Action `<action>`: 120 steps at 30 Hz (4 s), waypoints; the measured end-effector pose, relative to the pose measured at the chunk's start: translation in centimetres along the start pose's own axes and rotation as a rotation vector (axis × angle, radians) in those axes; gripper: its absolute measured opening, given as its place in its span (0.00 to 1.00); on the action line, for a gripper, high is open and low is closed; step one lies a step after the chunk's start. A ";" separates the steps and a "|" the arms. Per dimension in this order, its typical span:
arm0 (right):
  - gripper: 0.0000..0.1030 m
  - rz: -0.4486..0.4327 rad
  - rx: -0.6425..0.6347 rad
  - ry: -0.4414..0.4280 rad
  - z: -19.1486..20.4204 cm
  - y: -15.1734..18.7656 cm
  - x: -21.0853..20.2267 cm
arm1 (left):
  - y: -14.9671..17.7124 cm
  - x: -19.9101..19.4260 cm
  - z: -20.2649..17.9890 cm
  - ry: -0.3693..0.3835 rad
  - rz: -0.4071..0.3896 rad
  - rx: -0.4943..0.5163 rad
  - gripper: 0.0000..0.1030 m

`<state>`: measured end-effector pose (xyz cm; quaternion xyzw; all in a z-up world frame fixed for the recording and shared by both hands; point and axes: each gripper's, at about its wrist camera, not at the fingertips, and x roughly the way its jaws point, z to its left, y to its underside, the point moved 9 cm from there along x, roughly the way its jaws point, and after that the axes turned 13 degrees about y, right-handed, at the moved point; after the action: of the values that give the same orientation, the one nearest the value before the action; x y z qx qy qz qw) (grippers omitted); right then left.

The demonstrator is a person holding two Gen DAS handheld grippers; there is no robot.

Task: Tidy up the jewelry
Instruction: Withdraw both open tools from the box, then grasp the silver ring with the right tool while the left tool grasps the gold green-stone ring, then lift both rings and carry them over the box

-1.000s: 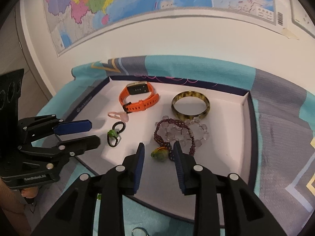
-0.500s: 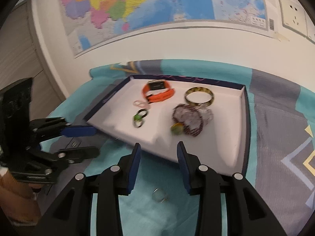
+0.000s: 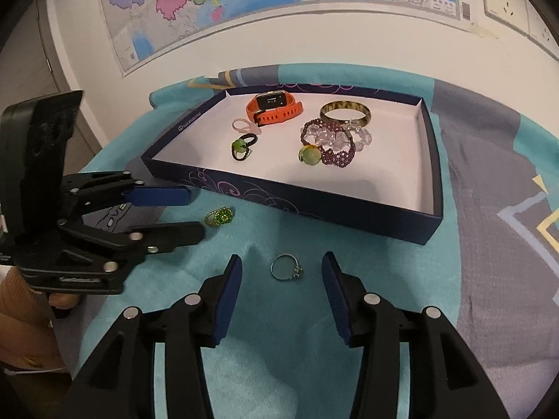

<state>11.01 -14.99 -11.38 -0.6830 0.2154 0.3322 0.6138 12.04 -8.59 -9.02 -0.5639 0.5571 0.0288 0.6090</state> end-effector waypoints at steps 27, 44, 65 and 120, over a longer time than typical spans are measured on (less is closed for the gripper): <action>0.49 0.012 -0.061 0.007 1.7 0.3 0.3 | 1.3 -1.4 1.0 -0.040 -0.013 -0.078 0.17; 0.06 0.012 -0.039 0.079 0.4 0.2 0.5 | 1.8 -1.5 1.6 -0.063 -0.007 -0.091 0.25; 0.04 -0.009 0.028 0.008 0.1 0.0 -0.4 | 2.0 -2.3 1.4 -0.048 -0.021 -0.118 0.07; 0.04 0.014 -0.018 0.032 1.0 0.0 0.5 | 0.9 -2.6 1.0 -0.056 -0.038 -0.080 0.13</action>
<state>11.17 -13.98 -11.78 -0.6921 0.2273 0.3275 0.6018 11.12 -5.97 -8.07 -0.5971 0.5276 0.0550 0.6018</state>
